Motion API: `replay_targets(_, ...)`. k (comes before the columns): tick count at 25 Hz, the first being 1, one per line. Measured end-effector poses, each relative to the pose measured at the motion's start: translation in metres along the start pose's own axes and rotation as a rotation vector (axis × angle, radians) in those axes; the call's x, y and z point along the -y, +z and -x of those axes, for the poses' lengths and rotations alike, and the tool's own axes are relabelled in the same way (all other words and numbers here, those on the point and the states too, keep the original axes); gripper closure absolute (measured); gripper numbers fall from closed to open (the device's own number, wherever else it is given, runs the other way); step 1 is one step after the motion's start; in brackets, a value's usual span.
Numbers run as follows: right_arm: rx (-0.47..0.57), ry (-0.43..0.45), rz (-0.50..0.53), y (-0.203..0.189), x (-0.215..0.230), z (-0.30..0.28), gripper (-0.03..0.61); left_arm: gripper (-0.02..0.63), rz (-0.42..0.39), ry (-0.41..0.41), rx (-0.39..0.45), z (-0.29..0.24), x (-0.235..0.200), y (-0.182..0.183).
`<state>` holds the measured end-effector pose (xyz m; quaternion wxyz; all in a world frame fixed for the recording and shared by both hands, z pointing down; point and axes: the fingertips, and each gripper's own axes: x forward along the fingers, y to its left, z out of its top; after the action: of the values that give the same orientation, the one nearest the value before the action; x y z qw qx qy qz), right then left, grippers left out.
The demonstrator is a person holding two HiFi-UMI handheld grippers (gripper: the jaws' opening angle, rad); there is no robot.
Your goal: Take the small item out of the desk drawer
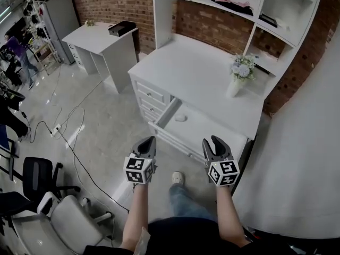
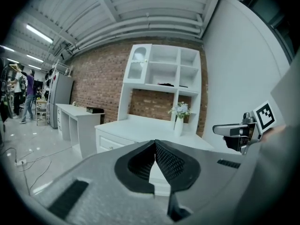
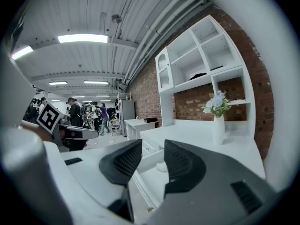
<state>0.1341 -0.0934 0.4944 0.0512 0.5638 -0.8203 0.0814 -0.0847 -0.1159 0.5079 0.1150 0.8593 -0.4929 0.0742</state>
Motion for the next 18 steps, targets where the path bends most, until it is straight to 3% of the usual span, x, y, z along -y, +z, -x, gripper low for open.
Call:
replay_targets(10, -0.053, 0.081, 0.006, 0.017, 0.046, -0.137, 0.449, 0.606, 0.02, 0.04, -0.005, -0.126, -0.06, 0.039)
replay_targets(18, -0.09, 0.091, -0.036, 0.015, 0.067, -0.194, 0.449, 0.606, 0.009, 0.033, -0.058, -0.176, -0.079, 0.047)
